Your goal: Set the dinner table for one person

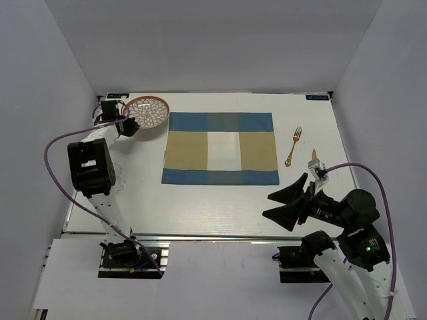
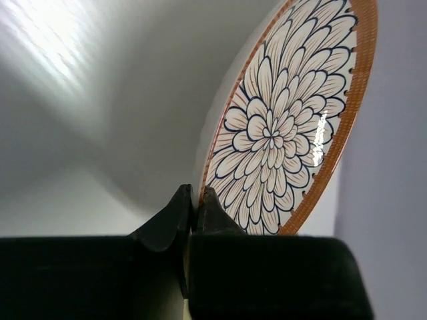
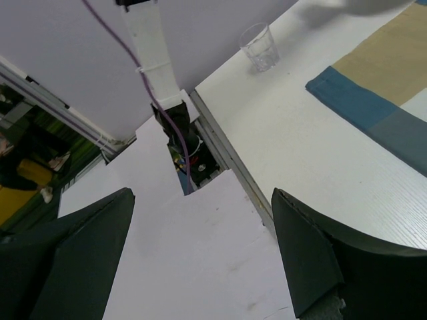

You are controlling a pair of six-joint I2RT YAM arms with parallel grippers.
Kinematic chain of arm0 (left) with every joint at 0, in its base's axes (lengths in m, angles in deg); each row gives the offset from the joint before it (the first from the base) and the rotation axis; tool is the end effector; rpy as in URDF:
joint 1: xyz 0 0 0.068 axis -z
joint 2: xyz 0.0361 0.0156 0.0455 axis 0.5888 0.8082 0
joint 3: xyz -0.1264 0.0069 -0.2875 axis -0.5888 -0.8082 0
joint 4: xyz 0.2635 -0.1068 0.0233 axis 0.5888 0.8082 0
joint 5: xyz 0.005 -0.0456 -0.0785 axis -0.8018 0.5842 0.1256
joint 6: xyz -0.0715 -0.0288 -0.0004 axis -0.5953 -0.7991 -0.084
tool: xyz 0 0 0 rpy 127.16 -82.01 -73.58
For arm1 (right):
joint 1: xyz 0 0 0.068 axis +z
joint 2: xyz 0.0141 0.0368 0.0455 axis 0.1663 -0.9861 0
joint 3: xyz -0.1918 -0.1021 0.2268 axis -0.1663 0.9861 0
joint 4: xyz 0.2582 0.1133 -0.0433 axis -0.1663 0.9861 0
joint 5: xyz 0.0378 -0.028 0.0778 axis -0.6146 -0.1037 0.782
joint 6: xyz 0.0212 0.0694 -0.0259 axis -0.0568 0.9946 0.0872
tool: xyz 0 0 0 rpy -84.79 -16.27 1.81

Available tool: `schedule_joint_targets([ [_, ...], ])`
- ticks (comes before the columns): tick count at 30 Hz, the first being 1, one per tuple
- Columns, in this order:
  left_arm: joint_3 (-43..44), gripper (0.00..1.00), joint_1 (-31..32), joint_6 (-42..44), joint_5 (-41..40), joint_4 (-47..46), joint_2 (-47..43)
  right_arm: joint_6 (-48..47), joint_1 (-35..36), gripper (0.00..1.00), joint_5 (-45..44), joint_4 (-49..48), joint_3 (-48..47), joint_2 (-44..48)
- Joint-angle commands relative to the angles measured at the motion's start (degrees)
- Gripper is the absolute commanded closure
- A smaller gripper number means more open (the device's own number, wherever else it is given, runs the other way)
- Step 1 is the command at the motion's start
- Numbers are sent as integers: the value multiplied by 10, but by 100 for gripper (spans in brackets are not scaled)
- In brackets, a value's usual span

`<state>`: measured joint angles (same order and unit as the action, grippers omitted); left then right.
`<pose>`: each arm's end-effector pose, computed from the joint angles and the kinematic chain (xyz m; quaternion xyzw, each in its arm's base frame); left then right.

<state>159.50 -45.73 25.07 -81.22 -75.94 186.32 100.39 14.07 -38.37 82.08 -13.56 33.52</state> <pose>0.5007 0.0805 0.1801 -0.5501 0.7541 -0.1918 0.3032 0.0388 0.0663 0.3671 -0.2215 0.6545 0.5421 0.4782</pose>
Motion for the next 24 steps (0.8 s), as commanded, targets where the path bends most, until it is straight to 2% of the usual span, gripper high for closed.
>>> schedule_joint_targets([
  [1,25,100,21,7,129,-176,-154,-12,-1,11,-41,18,-6,19],
  [4,66,100,54,43,192,-139,-167,-3,0,11,-119,51,-1,28],
  [5,76,100,64,53,205,-86,-168,0,0,11,-181,66,-5,24],
  [7,84,100,95,75,213,-56,-175,14,-2,11,-251,110,-16,21],
  [8,83,100,106,83,211,-25,-178,20,-1,11,-319,124,-21,17],
  [11,67,100,158,116,210,34,-186,25,0,11,-396,161,-36,0],
  [14,25,100,212,148,207,51,-188,29,-1,11,-409,173,-44,-16],
  [19,-55,100,277,153,262,-37,-161,47,0,11,-381,140,-15,0],
  [24,-84,100,297,179,262,-65,-139,59,-1,11,-330,127,18,11],
])
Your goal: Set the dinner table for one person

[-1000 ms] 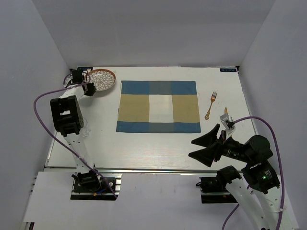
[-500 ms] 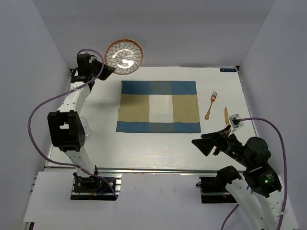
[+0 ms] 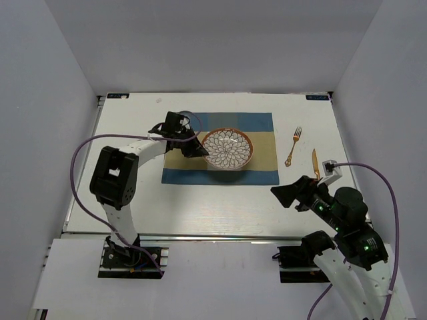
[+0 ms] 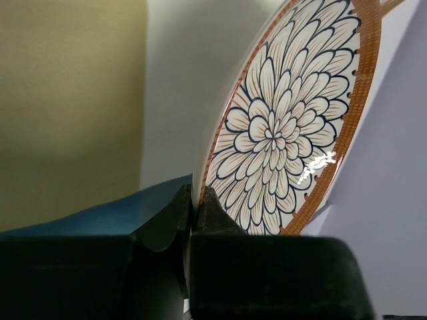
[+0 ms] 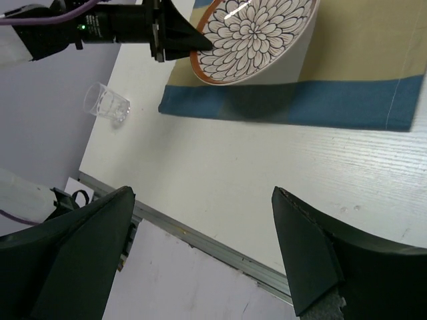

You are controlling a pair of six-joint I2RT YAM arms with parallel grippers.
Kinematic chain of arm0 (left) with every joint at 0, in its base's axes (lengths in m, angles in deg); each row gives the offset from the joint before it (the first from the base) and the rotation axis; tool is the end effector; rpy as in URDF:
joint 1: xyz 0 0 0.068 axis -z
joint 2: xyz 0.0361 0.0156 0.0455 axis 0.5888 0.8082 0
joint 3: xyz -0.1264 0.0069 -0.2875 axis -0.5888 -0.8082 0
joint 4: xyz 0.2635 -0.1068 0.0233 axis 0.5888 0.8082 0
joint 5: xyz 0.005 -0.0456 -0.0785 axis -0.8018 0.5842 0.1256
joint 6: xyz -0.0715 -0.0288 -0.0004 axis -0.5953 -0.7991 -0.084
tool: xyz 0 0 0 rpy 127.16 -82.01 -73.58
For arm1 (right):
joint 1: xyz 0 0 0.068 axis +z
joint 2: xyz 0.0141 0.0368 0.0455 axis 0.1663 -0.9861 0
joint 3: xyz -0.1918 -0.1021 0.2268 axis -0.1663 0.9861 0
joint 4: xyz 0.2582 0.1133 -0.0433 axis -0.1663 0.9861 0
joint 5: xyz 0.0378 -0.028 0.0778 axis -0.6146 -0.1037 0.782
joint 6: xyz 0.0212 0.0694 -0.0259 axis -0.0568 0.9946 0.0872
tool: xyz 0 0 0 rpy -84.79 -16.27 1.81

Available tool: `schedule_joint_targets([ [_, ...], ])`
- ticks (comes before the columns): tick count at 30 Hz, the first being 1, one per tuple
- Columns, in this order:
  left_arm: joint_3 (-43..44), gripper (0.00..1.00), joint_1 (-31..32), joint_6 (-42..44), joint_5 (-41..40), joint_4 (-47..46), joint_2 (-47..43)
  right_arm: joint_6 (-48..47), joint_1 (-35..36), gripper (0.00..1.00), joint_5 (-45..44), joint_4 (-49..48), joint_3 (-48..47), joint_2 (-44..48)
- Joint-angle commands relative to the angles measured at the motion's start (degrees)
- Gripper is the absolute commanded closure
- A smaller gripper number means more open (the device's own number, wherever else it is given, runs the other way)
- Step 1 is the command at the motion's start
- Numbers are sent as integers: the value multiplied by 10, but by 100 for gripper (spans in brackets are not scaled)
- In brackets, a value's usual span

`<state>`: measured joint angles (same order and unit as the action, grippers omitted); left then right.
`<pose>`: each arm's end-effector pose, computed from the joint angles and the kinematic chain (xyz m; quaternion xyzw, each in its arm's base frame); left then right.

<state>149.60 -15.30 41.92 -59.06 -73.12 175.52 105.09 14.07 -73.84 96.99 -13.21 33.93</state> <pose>0.4078 -0.1857 0.2070 -0.1343 0.9089 -0.3620 0.1576 0.0663 0.0391 0.3304 0.0454 0.7713 0.3667 0.5182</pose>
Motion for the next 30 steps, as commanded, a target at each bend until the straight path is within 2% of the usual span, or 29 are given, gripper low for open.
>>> schedule_joint_targets([
  [1,15,100,-2,13,48,-107,-25,11,0,11,30,-20,18,9],
  [8,23,100,4,25,37,-146,30,6,0,11,39,-8,32,35],
  [14,55,100,4,30,23,-135,72,-7,0,11,44,4,31,40],
  [21,43,100,4,22,-19,-156,58,-13,0,11,57,-5,39,37],
  [28,60,100,-6,14,-31,-137,75,-13,-1,11,65,-15,50,35],
  [30,59,96,-6,12,-40,-136,78,-14,0,11,71,-18,51,35],
])
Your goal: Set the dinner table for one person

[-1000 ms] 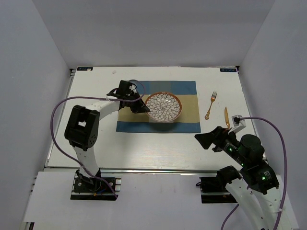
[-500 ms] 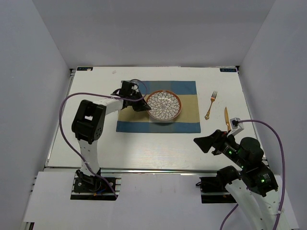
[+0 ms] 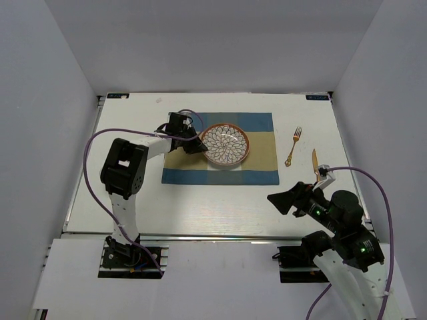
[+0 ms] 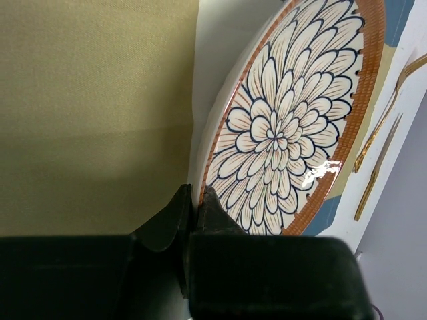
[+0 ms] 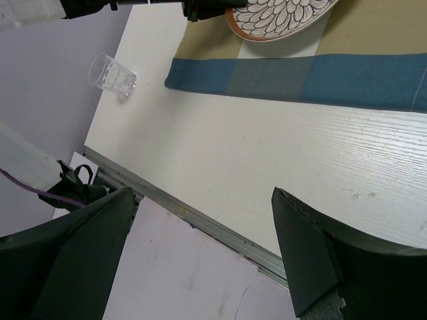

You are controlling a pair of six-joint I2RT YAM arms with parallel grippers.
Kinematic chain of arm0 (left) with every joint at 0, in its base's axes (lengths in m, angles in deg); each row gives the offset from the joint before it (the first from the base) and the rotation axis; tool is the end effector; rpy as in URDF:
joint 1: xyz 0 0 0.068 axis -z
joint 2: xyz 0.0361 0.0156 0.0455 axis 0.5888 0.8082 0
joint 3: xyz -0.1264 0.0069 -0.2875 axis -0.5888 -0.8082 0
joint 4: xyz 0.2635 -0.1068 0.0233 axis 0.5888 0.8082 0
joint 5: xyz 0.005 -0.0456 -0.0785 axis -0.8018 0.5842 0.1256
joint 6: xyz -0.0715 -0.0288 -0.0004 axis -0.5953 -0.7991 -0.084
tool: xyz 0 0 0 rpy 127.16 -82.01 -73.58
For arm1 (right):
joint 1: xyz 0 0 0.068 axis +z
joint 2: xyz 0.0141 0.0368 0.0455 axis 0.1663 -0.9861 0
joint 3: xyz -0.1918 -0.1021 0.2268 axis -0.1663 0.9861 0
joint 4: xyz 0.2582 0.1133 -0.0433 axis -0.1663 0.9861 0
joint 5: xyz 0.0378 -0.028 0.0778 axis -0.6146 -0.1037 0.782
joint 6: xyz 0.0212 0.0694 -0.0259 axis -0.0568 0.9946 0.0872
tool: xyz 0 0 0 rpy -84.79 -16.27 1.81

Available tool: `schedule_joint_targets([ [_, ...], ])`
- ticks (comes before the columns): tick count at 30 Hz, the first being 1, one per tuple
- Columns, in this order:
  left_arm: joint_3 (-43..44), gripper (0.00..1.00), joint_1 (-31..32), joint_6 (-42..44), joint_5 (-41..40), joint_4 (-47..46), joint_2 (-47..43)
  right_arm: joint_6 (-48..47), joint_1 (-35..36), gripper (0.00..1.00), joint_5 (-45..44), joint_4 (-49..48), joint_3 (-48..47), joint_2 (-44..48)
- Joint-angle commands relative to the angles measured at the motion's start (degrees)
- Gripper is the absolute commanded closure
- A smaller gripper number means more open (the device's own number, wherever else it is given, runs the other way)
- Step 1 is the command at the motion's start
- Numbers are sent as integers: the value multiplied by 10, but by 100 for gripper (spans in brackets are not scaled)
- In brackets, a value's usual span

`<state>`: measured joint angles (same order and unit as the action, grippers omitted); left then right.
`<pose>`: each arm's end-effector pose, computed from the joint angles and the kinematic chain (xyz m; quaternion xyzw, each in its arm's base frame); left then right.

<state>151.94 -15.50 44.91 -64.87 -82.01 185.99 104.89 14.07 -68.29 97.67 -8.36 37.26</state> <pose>0.4468 -0.1921 0.1505 -0.1292 0.9158 -0.3229 0.2009 0.0623 0.0442 0.3023 0.0164 0.7830 0.3903 0.4840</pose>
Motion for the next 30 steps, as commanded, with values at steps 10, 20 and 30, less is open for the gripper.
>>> schedule_joint_targets([
  [10,-4,2,8,-29,-100,-27,-126,-24,0,11,36,-41,6,-4],
  [20,92,2,9,-74,-440,365,-298,-54,0,11,-37,-13,-46,-76],
  [30,-31,2,-123,-180,-595,562,-506,3,0,11,35,-180,35,-68],
])
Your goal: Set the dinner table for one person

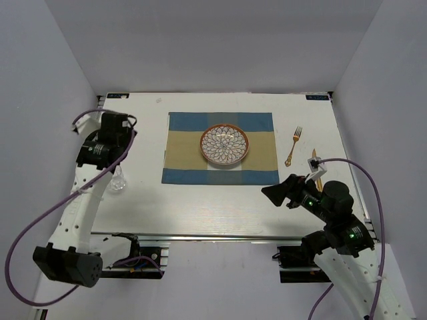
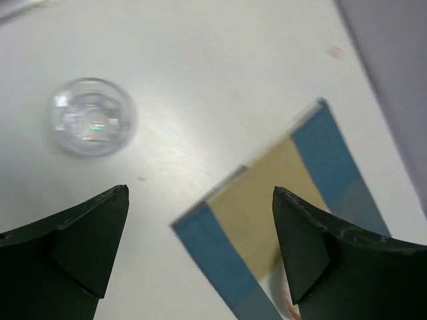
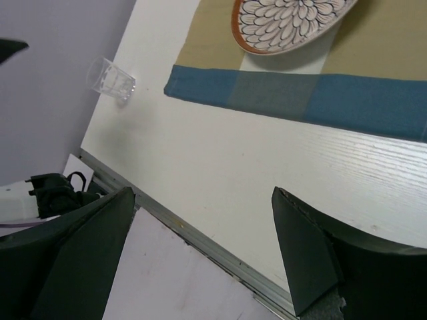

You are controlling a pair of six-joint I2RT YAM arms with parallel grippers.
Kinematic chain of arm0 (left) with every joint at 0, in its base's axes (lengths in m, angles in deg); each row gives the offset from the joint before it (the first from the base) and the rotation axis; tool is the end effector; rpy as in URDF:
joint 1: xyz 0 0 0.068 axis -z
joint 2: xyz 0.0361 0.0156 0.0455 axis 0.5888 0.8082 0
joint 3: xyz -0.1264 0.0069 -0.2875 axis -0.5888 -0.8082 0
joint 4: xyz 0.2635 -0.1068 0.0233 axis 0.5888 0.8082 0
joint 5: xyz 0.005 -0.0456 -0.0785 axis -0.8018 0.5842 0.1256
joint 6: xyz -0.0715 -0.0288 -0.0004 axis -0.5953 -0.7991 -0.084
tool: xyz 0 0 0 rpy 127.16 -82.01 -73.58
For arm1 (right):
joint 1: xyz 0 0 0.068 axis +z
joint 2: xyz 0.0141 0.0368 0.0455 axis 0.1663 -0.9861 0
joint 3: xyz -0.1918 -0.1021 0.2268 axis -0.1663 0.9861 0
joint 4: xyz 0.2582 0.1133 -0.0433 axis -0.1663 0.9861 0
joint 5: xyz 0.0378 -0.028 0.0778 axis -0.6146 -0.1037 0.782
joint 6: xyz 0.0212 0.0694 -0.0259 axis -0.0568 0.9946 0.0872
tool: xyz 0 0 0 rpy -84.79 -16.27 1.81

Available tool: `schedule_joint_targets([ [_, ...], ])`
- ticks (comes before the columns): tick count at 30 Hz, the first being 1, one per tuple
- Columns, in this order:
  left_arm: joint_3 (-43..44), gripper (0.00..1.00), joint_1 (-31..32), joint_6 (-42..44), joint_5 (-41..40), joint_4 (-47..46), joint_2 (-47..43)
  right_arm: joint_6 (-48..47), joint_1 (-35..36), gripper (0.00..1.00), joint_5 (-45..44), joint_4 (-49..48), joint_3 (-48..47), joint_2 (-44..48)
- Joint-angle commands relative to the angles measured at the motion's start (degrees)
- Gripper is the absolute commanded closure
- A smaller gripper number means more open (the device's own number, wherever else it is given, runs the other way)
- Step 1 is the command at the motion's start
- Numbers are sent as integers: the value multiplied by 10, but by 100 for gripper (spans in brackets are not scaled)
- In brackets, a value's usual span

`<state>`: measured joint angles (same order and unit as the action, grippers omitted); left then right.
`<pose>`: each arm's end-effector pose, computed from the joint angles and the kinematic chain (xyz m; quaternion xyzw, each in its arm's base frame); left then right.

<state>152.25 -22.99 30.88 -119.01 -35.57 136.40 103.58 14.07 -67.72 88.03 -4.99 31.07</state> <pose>0.2491 -0.0205 0.4006 -0.4416 0.7763 0.0093 0.4498 0.0914 0.0576 0.2955 0.0043 0.7826 0.3882 0.4867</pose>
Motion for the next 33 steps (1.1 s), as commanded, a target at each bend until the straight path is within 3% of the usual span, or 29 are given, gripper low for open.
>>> schedule_joint_targets([
  [1,-43,2,-65,-39,-44,99,-14,3,-1,11,37,-83,-2,-21],
  [8,-107,2,-182,-23,-10,85,-51,-8,-1,11,110,-135,14,-100],
  [14,-186,4,-248,9,55,-20,-10,-21,0,11,153,-170,35,-99],
  [27,-258,15,-309,28,149,-162,70,-14,0,11,179,-192,70,-66],
  [30,-274,27,-309,24,173,-178,94,-11,-1,11,179,-197,70,-67],
  [31,-280,50,-309,22,180,-185,97,-12,1,11,178,-195,69,-69],
  [33,-287,72,-309,18,180,-188,97,-17,-2,11,172,-189,59,-74],
])
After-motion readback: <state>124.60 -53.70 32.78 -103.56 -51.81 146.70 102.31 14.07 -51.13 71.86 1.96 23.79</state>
